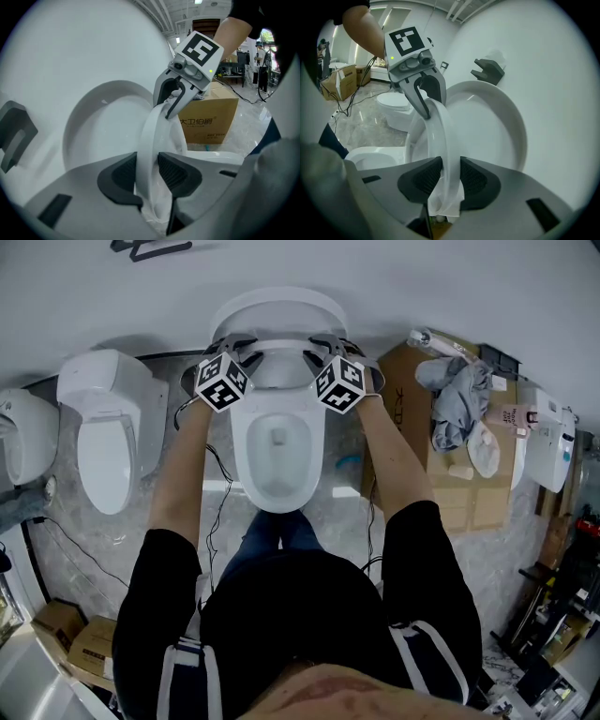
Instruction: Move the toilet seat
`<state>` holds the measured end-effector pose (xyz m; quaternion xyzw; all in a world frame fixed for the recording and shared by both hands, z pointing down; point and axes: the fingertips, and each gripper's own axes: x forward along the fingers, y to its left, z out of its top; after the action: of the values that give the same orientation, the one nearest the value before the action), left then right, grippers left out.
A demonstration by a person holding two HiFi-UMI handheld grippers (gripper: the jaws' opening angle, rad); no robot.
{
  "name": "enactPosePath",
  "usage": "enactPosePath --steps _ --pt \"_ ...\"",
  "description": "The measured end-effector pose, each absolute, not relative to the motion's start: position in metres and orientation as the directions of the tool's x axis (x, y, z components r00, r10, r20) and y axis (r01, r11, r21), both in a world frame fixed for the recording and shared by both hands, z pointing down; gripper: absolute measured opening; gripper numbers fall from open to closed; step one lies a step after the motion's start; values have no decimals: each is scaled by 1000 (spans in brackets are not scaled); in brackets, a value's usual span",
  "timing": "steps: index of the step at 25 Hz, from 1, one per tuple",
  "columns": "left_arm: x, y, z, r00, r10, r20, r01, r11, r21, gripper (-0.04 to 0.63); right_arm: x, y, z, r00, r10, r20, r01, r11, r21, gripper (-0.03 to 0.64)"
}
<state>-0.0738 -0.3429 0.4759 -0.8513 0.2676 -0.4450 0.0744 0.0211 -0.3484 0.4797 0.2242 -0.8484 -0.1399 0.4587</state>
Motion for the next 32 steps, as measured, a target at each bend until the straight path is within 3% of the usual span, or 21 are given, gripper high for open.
enactPosePath --steps 32 --pt "-80 -361 477 402 -564 721 -466 -804 -370 150 18 -366 481 -425 -557 713 -317 830 459 146"
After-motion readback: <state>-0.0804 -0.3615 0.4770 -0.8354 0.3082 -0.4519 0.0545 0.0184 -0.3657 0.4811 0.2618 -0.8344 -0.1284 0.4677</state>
